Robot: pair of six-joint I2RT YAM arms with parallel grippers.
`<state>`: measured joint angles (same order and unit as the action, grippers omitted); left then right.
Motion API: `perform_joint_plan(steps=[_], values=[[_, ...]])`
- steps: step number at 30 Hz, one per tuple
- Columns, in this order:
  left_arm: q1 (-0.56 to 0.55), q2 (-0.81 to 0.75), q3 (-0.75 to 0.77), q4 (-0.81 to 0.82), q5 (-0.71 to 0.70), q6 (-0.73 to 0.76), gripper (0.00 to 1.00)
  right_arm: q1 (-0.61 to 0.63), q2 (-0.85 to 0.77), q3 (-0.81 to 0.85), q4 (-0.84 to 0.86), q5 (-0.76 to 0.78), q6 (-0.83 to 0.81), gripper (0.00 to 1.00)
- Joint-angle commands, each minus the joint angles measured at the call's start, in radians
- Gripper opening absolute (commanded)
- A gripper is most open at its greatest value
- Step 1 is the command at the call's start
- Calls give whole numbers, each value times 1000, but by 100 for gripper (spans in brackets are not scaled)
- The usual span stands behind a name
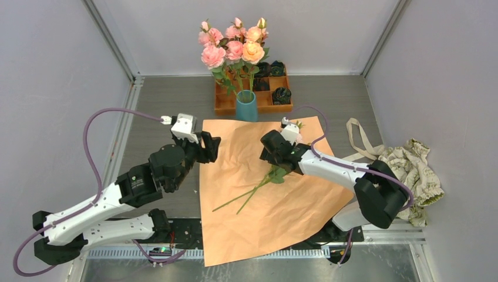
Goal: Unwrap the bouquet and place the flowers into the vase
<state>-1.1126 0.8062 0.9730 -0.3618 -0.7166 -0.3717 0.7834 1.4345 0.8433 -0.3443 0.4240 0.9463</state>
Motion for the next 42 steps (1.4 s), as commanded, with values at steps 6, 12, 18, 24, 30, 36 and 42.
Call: perform_joint_plan(steps=[6, 12, 18, 24, 30, 36, 42], values=[[-3, -43, -26, -3, -34, -44, 62, -7, 13, -6, -28, 42, 89, 60], [-3, -51, -31, -8, -36, -44, 62, -17, 44, -18, -57, 63, 122, 60], [-4, -62, -45, -8, -45, -48, 62, -32, 82, -28, -43, 67, 128, 58], [-4, -75, -55, -26, -51, -65, 62, -50, 146, -11, 3, 37, 130, 53], [-3, -99, -66, -32, -65, -67, 62, -53, 206, 31, 15, 29, 117, 40], [-3, -110, -71, -52, -74, -76, 62, -58, 235, 62, 8, 10, 108, 10], [-4, -117, -73, -58, -79, -80, 62, -52, 149, 89, -61, 72, 69, 1]])
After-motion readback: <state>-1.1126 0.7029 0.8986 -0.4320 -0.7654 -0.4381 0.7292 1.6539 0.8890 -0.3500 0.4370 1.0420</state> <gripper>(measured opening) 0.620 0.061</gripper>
